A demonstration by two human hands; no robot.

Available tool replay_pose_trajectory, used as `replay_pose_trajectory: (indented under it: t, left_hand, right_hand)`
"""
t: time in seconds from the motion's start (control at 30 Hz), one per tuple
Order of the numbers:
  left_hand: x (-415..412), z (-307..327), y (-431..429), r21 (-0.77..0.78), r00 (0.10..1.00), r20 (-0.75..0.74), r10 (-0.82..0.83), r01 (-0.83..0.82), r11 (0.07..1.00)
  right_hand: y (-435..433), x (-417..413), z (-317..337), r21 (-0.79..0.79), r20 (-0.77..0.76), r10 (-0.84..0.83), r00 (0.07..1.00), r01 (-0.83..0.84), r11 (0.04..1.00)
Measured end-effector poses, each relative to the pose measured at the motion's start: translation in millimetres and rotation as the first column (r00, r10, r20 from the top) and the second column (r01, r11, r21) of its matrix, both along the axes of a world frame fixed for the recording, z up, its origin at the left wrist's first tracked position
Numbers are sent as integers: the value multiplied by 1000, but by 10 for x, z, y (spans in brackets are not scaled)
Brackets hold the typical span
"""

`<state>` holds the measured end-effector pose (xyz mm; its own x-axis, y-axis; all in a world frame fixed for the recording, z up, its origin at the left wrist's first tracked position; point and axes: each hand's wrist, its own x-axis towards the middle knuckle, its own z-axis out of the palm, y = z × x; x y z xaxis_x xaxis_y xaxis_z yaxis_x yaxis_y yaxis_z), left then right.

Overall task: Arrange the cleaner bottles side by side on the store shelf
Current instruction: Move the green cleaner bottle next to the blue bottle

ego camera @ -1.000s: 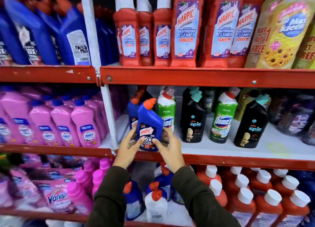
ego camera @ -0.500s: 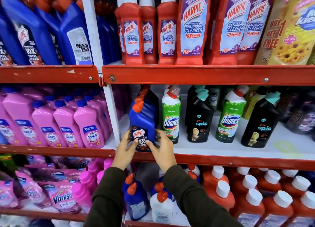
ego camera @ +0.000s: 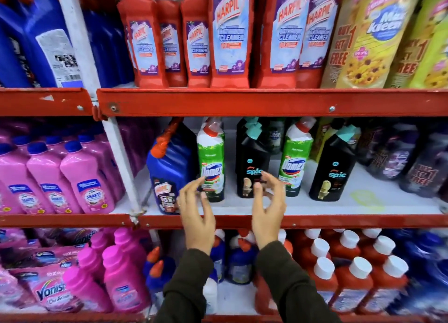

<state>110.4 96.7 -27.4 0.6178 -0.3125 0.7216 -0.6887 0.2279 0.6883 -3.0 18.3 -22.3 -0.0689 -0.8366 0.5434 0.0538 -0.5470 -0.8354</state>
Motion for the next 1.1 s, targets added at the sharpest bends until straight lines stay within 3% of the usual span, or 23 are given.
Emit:
replay_pose_trajectory:
  t: [0.1,0.23,0.33,0.43,0.67,1.1]
  left_hand:
    - [-437,94,-345,77,963,72,-258,253,964]
    - [-868,163,-944,327,841,-79,-535,529,783]
    - [-1075,277,-1323,420,798,-326,-506,602,679]
    - [-1112,318,-1601,426,778,-468,-419,614,664]
    - [-1060,265,-1671,434,794,-470,-384,588,683]
    - [-1073,190,-1184,327,774,-381,-505,624,710]
  right_hand:
    - [-392,-386,-39,75,1,-71,997,71,995]
    - [-880,-631,-122,171,-110,-21,994,40,984]
    - [-1099,-685,-102,223,-200,66,978,-20,975]
    - [-1205,-735,-48,234,-222,126,967,-72,969]
    - [-1309,-843,-49,223,-220,173,960,-124,967]
    - [-875,-1099,-67,193,-137,279,950,-251,949]
